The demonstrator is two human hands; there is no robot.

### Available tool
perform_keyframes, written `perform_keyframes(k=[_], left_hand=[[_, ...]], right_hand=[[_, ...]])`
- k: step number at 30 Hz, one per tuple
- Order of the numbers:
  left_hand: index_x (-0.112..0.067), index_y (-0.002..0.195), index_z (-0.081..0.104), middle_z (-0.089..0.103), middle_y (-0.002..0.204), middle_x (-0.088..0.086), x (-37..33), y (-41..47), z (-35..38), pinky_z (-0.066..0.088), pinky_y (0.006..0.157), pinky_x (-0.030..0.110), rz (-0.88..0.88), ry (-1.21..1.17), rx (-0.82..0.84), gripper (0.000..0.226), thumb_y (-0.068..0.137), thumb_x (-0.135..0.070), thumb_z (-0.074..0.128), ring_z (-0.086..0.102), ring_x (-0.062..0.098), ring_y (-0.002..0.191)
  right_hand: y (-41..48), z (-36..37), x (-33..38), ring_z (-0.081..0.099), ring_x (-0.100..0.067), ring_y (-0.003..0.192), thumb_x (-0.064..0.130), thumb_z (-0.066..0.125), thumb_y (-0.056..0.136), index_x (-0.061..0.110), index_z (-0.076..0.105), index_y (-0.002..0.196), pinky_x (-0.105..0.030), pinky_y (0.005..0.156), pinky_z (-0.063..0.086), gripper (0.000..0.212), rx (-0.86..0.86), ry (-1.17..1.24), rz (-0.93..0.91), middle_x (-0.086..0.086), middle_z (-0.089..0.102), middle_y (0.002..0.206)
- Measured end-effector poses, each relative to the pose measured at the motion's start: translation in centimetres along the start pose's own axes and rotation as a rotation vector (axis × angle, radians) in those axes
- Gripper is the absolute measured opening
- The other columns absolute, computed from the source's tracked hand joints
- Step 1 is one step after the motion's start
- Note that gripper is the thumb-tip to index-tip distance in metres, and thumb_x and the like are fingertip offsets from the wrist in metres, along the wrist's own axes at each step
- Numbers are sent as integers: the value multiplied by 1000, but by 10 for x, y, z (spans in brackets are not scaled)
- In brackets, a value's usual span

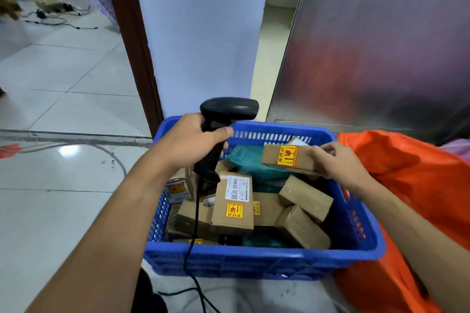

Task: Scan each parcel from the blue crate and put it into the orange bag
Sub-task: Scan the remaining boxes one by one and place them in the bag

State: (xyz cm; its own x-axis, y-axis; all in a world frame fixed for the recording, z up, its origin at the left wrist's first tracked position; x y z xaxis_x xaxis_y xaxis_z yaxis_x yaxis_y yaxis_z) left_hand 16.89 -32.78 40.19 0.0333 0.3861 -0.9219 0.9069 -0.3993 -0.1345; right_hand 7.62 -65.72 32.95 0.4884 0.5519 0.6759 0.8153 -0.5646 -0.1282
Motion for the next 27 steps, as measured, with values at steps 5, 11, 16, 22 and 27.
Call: perform_keyframes(k=[5,11,16,22,27], left_hand=[[-12,110,70,79,93,8,-9,-7,22,61,74,30,-36,-285,73,15,102,-24,67,76,18,81],[-16,103,66,69,76,9,-18,-14,61,60,62,36,-93,-596,0,14,96,-25,73,69,26,61],[-14,100,62,57,70,2,-11,-22,93,47,47,26,-213,-772,-16,11,95,-21,69,51,17,49],[-13,91,60,54,66,2,-15,-25,114,46,45,26,-247,-847,113,8,97,-17,65,47,15,48],[-8,98,66,55,66,3,-16,-31,127,45,42,23,-246,-844,158,8,96,-16,66,46,12,45]], right_hand=[[-51,-40,-24,67,-26,91,45,60,95,12,71,112,-39,63,61,39,14,495,168,-23,70,112],[-99,-48,-44,66,-31,85,48,51,96,15,72,101,-44,67,61,40,106,879,270,-14,59,90],[-114,-45,-36,70,-27,71,52,42,98,18,72,109,-34,56,57,47,284,1003,266,-16,63,94],[-116,-53,-19,65,-32,87,51,38,99,21,76,110,-34,60,46,50,276,1053,192,-19,65,108],[-111,-64,-12,62,-34,103,54,38,99,17,68,131,-35,68,45,57,242,1063,180,-20,69,126]])
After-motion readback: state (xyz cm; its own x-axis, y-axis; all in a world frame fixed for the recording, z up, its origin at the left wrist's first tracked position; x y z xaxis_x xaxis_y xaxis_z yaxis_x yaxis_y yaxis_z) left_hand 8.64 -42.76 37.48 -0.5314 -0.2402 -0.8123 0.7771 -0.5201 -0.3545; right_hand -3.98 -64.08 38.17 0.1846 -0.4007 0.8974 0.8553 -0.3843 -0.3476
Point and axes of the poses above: each hand's wrist, its own y-axis towards the middle knuckle, its own z-axis out of the palm, x = y × z, the point moved 6 cm from there along y, towards the middle knuckle
